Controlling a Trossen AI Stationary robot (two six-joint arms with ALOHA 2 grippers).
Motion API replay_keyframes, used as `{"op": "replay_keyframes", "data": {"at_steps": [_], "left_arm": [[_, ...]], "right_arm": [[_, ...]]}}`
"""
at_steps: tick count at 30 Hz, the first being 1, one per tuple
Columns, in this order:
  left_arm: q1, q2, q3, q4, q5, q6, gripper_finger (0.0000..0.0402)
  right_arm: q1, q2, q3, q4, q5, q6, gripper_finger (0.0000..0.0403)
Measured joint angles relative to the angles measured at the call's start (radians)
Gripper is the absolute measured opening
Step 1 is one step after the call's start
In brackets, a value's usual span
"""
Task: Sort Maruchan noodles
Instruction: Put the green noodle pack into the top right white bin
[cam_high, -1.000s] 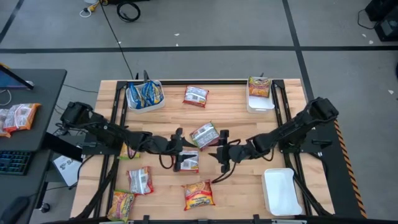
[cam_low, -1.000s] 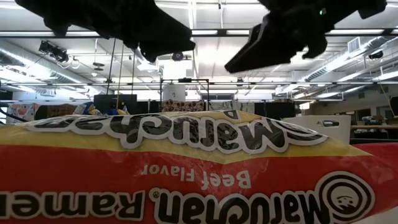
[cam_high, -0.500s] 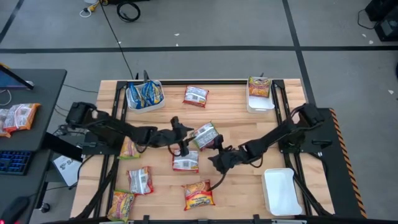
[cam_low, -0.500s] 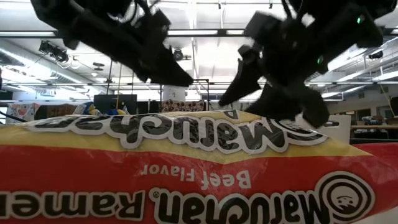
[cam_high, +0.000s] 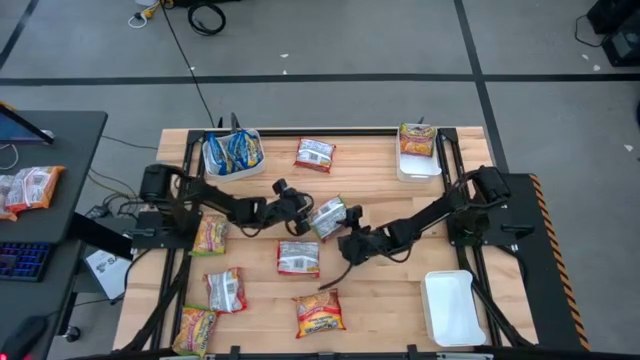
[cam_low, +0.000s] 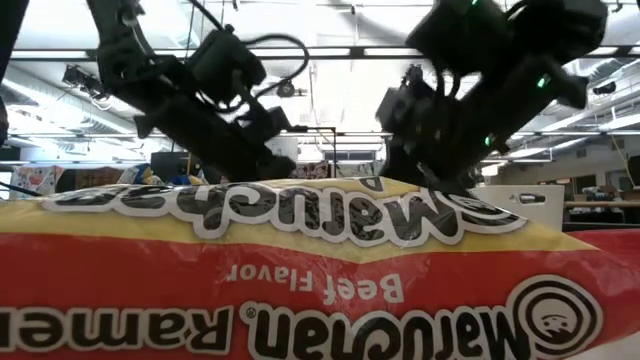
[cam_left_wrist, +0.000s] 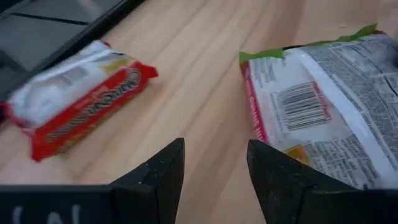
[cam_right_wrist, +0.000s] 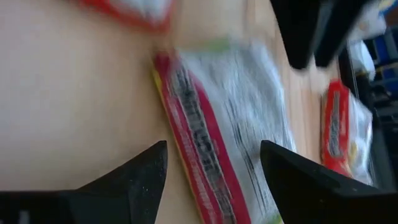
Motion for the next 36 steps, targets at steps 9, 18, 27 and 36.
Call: {"op": "replay_keyframes", "data": {"at_steps": [9,18,27,36], "left_arm": [[-0.013,0.162,0.062,0.128,0.064,0.002,0.0178],[0.001,0.0,0.084,-0.088,-0.04,0.205,0.0178],[-0.02,-0.307,0.084,-0.32,-0.16,0.283,0.0178],[-0.109,-0.5,0.093,-0.376,-0.171,0.293,0.0178]], "right_arm": [[-0.067,0.025,0.0,0.0,0.034,-0.022,0.0219],[-0.079,-0.082,0.02,-0.145,-0.092,0.275,0.0024],[-0.159,-0.341,0.094,-0.582,-0.423,0.735,0.0007],[-0.321,-0.693,0.097,-1.016,-0.372,0.717,0.0007]]}}
